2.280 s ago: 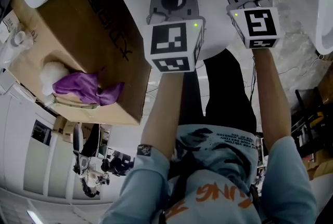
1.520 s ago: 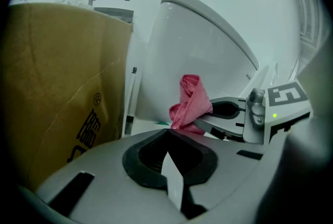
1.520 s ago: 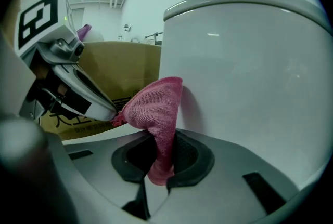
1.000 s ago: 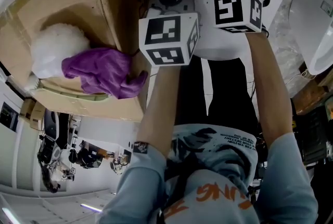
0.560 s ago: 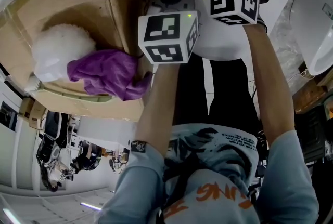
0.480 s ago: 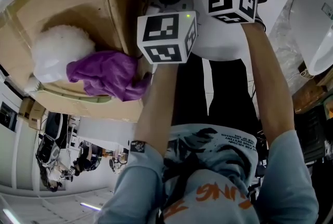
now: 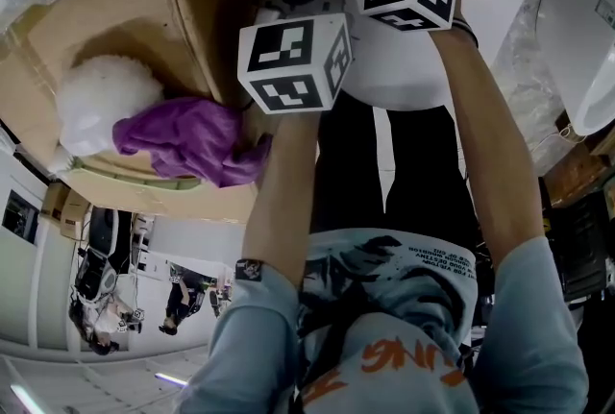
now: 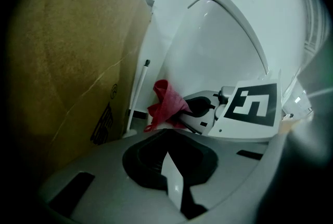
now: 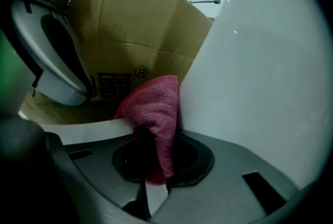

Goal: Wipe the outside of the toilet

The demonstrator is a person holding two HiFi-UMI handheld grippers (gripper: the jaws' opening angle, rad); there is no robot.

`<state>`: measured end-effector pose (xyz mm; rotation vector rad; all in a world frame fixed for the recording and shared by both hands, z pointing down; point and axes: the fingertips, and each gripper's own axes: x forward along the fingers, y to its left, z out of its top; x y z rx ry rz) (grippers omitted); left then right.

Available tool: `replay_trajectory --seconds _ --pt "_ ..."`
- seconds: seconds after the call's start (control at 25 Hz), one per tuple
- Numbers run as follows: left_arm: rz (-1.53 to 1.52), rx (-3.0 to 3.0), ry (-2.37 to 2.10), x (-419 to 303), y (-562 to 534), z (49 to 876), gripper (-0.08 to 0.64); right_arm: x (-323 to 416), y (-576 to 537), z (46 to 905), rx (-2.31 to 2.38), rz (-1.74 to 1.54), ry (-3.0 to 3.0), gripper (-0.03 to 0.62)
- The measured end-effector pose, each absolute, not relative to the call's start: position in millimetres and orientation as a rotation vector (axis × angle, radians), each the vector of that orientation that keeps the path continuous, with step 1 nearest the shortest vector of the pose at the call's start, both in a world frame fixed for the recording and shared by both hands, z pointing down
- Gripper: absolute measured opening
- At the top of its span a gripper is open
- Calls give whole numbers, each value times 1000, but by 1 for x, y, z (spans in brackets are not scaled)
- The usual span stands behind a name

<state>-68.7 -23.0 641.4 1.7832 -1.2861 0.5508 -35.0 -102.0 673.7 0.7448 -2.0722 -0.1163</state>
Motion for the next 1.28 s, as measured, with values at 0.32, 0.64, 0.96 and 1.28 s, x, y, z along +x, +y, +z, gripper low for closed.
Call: replay_trajectory --seconds 0.32,0.64,0.96,1.28 --pt "520 1776 -1275 -49 -30 638 20 -15 -102 673 794 -72 -2103 60" --pt "528 1819 -1236 -18 -39 635 20 9 -101 672 807 -75 -2098 60" --pt "562 1841 -1218 2 -33 635 20 36 -99 671 836 -60 -2091 60" --pt "646 1887 -1187 28 -27 641 20 65 -96 671 870 -32 -2087 60"
